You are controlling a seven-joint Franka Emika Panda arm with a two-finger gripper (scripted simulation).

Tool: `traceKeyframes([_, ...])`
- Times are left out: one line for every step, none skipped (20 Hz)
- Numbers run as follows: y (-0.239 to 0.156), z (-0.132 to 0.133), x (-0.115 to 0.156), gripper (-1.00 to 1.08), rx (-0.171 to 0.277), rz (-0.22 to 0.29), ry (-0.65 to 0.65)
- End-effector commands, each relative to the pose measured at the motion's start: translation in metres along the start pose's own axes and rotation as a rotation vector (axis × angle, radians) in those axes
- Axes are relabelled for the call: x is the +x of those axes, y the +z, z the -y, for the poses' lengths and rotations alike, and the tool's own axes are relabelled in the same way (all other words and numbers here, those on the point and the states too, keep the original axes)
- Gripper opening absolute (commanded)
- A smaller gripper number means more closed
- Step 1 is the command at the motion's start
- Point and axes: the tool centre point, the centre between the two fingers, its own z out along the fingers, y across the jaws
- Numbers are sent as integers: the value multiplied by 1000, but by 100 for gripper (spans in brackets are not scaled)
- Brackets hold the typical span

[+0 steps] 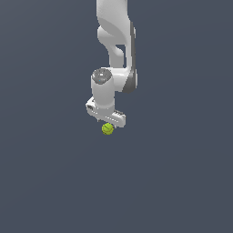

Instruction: Pick up the object and move it to a goal position.

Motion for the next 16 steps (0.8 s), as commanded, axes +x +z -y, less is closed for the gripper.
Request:
traceKeyframes([1,0,0,100,0,0,0])
traceKeyframes([3,0,0,100,0,0,0])
traceKeyframes([5,0,0,100,0,0,1])
traceKeyframes([8,0,0,100,0,0,1])
traceKeyframes([12,0,0,100,0,0,1])
traceKeyframes([16,0,-1,100,0,0,1])
traceKeyframes([21,-1,-1,100,0,0,2])
traceKeyframes([27,-1,-1,100,0,0,3])
traceKeyframes([32,-1,-1,100,0,0,4])
traceKeyframes([36,-1,-2,100,0,0,4])
traceKeyframes([40,-1,-2,100,0,0,4])
traceKeyframes([44,-1,-2,100,0,0,4])
traceKeyframes([46,-1,-1,100,0,0,5])
traceKeyframes([48,-1,-1,100,0,0,5])
traceKeyframes([50,-1,-1,100,0,0,5])
traceKeyframes([50,-1,-1,100,0,0,5])
